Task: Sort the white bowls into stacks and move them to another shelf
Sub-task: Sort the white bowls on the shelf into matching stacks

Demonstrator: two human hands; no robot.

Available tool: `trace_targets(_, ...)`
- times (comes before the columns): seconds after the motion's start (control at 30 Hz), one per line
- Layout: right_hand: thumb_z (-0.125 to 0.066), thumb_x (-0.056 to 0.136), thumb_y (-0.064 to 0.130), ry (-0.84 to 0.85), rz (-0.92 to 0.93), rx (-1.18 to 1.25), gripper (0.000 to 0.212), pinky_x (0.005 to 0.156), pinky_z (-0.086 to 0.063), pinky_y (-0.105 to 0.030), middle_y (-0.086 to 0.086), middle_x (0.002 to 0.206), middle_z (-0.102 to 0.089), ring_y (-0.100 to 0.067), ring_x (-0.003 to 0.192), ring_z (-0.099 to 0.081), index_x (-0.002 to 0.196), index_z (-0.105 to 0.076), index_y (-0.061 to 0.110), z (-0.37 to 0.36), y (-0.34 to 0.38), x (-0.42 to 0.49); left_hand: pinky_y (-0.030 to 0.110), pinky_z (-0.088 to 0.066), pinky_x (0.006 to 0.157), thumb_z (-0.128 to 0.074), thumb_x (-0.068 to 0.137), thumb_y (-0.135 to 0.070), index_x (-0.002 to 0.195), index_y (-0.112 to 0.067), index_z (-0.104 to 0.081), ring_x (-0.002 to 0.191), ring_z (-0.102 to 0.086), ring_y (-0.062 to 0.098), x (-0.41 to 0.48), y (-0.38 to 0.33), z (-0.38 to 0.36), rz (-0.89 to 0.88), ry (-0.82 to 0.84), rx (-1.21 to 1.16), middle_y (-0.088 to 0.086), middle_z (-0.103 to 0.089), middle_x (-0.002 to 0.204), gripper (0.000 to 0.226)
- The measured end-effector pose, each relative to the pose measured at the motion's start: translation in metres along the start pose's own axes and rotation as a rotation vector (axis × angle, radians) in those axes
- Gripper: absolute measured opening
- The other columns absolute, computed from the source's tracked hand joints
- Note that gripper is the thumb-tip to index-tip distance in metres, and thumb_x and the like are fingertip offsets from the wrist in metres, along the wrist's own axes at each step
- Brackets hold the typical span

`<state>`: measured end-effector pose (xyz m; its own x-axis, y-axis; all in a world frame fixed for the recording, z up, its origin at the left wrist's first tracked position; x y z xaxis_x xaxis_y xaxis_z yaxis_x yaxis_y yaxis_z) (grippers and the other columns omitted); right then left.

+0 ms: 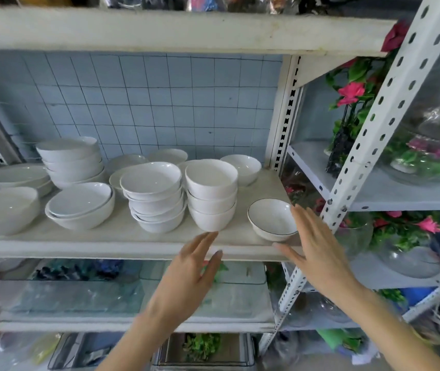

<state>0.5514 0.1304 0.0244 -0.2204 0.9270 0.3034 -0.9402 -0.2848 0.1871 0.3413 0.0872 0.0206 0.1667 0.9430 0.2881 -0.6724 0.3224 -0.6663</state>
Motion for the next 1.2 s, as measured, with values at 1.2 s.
trace_targets(1.2,-0.015,0.082,0.076,0.077,0.393,0.245,0.087,0.101,-0.040,-0.035,0.001,0.125,-0.060,-0.018,0.118,-0.053,0.122,-0.060,0.013,-0.105,0.361,0.136,0.046,-0.019,0.115,0.008,0.080,-0.076,0.144,-0.018,-0.037,0.140,-0.031,0.021,0.012,0.242,0.232,0.005,0.152,0.713,0.004,-0.037,0.150,0.098)
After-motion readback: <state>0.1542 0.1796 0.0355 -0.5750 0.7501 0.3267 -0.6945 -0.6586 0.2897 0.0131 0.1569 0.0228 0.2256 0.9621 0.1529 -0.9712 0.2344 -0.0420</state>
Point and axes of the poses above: each hand's wrist, its own x-axis towards the middle knuckle, its own z-axis out of the back of the hand, y = z × x, the point moved 8 cm from there along x, towards the middle knuckle
